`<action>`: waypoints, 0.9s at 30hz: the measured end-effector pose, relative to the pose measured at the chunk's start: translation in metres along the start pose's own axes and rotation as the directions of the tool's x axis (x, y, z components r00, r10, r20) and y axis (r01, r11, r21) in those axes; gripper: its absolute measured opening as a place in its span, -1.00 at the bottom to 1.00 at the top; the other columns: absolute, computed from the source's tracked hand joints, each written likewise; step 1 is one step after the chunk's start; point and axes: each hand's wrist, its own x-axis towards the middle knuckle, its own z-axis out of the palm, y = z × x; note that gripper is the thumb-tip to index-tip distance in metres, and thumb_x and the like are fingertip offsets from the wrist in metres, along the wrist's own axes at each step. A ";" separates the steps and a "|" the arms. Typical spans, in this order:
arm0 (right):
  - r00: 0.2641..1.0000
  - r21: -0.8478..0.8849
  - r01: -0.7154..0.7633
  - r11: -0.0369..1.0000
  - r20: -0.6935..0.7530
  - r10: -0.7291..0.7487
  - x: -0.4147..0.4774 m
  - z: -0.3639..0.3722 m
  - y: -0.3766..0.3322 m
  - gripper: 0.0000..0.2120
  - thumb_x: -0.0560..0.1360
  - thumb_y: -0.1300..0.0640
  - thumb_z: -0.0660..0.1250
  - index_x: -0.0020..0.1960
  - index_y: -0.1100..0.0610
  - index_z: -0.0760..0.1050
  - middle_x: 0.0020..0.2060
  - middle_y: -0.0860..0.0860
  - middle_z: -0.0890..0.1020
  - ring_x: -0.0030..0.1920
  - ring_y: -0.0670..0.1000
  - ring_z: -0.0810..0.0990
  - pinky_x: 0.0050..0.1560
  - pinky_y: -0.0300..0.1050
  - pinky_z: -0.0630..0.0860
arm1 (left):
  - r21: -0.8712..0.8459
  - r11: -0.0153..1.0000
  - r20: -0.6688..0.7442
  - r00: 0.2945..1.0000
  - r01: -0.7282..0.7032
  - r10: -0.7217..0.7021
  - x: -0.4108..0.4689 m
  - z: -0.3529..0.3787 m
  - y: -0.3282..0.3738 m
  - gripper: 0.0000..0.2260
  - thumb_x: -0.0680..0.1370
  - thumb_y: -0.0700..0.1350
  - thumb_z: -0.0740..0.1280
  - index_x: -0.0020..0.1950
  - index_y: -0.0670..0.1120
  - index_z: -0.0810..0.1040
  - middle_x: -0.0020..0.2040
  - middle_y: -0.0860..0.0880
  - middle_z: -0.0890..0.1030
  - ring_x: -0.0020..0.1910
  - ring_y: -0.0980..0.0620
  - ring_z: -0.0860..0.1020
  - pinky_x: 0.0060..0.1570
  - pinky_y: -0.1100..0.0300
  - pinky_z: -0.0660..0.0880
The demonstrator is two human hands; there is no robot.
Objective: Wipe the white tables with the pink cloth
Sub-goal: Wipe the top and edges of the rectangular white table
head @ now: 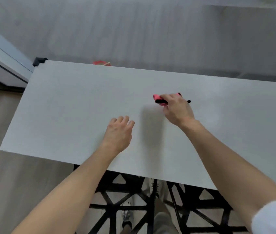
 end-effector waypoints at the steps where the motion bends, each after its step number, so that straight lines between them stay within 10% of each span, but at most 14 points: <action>1: 0.999 -0.004 0.003 1.000 0.053 -0.003 0.006 0.013 0.007 -0.61 0.68 0.10 0.31 0.50 0.06 0.54 0.36 0.12 0.63 0.38 0.23 0.54 0.31 0.09 0.49 | 0.016 1.000 -0.007 1.000 0.017 -0.017 0.014 0.006 -0.001 -0.74 0.56 -0.08 0.43 0.24 -0.07 0.60 0.22 -0.10 0.61 0.19 -0.18 0.59 0.23 -0.11 0.51; 6: 0.992 -0.177 0.121 0.977 0.054 -0.113 0.015 0.068 0.045 -0.49 0.70 -0.08 0.30 0.58 0.13 0.45 0.57 0.16 0.45 0.62 0.21 0.33 0.64 0.19 0.21 | 0.033 0.997 -0.018 0.998 0.066 -0.066 0.074 0.035 0.001 -0.48 0.65 0.12 0.34 0.55 -0.09 0.47 0.59 -0.22 0.41 0.64 -0.29 0.32 0.59 -0.32 0.21; 15: 0.955 -0.229 0.265 0.937 -0.074 -0.288 0.040 0.097 0.076 -0.34 0.76 -0.22 0.03 0.78 0.01 0.06 0.77 0.07 0.02 0.77 0.07 -0.06 0.74 0.26 -0.11 | -0.236 0.944 -0.205 0.938 0.230 -0.279 0.111 0.084 -0.003 -0.47 0.69 0.12 0.23 0.65 -0.01 0.41 0.67 -0.11 0.35 0.69 -0.19 0.25 0.65 -0.27 0.13; 27: 0.959 -0.241 0.065 0.968 -0.254 -0.128 0.240 0.109 -0.043 -0.45 0.71 -0.20 0.11 0.39 0.23 0.50 0.18 0.20 0.61 0.22 0.26 0.53 0.52 0.33 0.25 | -0.295 0.924 -0.219 0.924 0.243 -0.313 0.111 0.080 -0.003 -0.42 0.64 0.09 0.29 0.67 0.01 0.42 0.71 -0.10 0.28 0.72 -0.12 0.21 0.64 -0.28 0.16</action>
